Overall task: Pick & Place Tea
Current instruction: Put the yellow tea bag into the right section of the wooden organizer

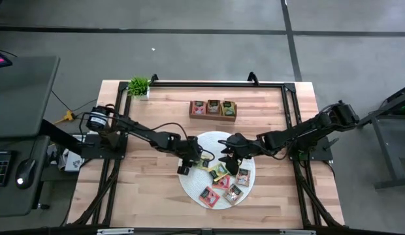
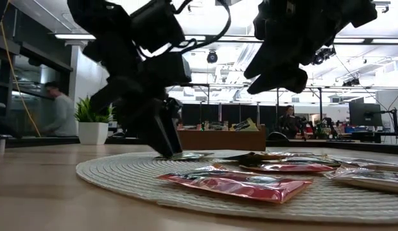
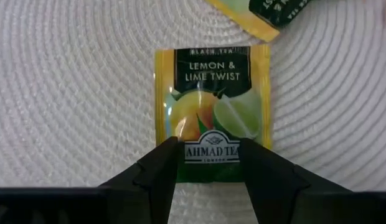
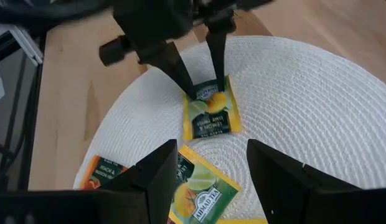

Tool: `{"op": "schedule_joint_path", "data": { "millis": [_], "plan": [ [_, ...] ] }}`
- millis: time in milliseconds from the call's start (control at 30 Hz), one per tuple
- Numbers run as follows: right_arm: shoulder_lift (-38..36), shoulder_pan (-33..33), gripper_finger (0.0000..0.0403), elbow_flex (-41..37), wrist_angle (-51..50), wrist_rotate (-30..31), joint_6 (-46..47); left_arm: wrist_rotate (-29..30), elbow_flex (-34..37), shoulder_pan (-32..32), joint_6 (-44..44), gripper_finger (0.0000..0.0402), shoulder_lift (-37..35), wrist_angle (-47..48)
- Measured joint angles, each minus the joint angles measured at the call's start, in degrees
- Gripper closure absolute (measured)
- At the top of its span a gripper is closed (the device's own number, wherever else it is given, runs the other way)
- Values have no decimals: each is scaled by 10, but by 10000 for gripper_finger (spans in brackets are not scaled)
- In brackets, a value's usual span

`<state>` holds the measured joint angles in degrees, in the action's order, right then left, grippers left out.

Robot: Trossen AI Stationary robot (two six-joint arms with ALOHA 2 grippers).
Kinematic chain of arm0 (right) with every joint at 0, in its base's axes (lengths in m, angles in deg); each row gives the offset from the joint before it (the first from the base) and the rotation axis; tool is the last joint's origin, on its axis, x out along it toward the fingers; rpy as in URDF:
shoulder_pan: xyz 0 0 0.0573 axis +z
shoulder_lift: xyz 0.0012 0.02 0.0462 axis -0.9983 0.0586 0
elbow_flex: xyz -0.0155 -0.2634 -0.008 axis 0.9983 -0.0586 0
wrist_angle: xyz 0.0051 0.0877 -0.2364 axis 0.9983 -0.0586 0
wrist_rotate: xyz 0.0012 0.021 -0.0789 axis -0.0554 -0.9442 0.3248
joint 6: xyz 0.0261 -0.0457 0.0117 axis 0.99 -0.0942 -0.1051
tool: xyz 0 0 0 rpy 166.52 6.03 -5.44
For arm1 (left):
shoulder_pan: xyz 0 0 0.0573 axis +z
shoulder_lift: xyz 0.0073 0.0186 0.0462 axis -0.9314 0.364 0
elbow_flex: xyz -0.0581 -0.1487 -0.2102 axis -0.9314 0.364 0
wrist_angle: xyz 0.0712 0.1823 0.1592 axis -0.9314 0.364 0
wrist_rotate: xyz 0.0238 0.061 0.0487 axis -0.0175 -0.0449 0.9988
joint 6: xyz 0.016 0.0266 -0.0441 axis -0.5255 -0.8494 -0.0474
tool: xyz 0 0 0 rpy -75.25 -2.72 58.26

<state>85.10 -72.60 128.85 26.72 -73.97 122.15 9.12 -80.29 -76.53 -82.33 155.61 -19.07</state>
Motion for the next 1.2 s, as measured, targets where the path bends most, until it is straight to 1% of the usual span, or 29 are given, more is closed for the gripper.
{"op": "schedule_joint_path", "data": {
  "millis": [100,167,300,400,500,600,733,933,1200],
  "plan": [
    [0,0,213,0,-1,4,19,-21,-2,1,6,234,12,-4],
    [1,0,213,0,0,6,37,-24,-3,0,7,234,29,-12],
    [14,0,213,0,2,-1,102,-29,-4,0,18,234,47,-22],
    [39,0,213,0,4,-36,181,-26,-4,0,19,234,48,-23],
    [76,-2,213,0,18,-78,269,-10,-3,0,19,234,49,-23],
    [117,-2,213,0,60,-97,322,-5,-2,0,19,234,49,-26],
    [154,-2,213,0,124,-83,369,-10,-1,0,22,234,49,-29],
    [163,-2,213,0,128,-15,442,-6,-1,0,21,234,49,-31],
    [163,-2,213,0,129,-8,483,-5,0,0,20,234,50,-34]
  ]
}}
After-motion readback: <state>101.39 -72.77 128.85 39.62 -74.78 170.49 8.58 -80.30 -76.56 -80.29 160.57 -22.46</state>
